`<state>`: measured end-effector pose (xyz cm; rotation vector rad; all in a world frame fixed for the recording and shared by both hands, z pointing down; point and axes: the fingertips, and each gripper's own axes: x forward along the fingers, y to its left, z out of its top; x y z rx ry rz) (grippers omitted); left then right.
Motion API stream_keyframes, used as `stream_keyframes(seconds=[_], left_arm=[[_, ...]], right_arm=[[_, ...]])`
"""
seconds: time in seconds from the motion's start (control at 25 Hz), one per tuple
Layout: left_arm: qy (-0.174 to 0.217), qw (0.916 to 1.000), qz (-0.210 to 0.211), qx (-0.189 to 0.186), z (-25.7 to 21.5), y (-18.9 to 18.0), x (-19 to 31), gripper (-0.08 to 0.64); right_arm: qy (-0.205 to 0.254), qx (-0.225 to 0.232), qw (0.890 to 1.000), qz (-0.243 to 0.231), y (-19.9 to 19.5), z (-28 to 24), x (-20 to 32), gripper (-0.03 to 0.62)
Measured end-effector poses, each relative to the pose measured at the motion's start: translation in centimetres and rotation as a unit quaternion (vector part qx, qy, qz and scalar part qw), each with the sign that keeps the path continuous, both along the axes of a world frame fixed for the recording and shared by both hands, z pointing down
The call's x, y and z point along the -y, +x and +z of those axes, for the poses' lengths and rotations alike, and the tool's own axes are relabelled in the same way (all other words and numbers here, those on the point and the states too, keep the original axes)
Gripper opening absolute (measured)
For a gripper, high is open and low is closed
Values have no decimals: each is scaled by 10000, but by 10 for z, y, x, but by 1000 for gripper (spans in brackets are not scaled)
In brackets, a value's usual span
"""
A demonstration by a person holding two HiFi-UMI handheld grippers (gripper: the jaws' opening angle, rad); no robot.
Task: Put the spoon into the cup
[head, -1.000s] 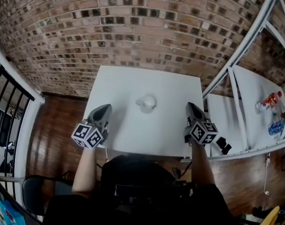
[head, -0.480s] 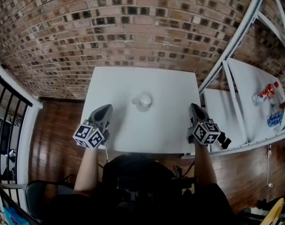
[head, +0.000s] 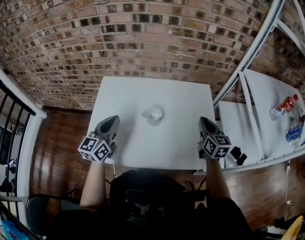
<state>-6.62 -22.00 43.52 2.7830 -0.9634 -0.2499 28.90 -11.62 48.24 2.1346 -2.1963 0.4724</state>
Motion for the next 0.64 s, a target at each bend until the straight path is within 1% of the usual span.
stream_keyframes(seconds=[0.4, 0.64], left_arm=[[-36, 10000, 31, -3, 3, 4, -3, 3], [-42, 10000, 29, 78, 2, -3, -2, 3]], right_arm=[[-194, -42, 9998, -49, -2, 12, -3, 2], [-224, -16, 9997, -65, -10, 17, -2, 2]])
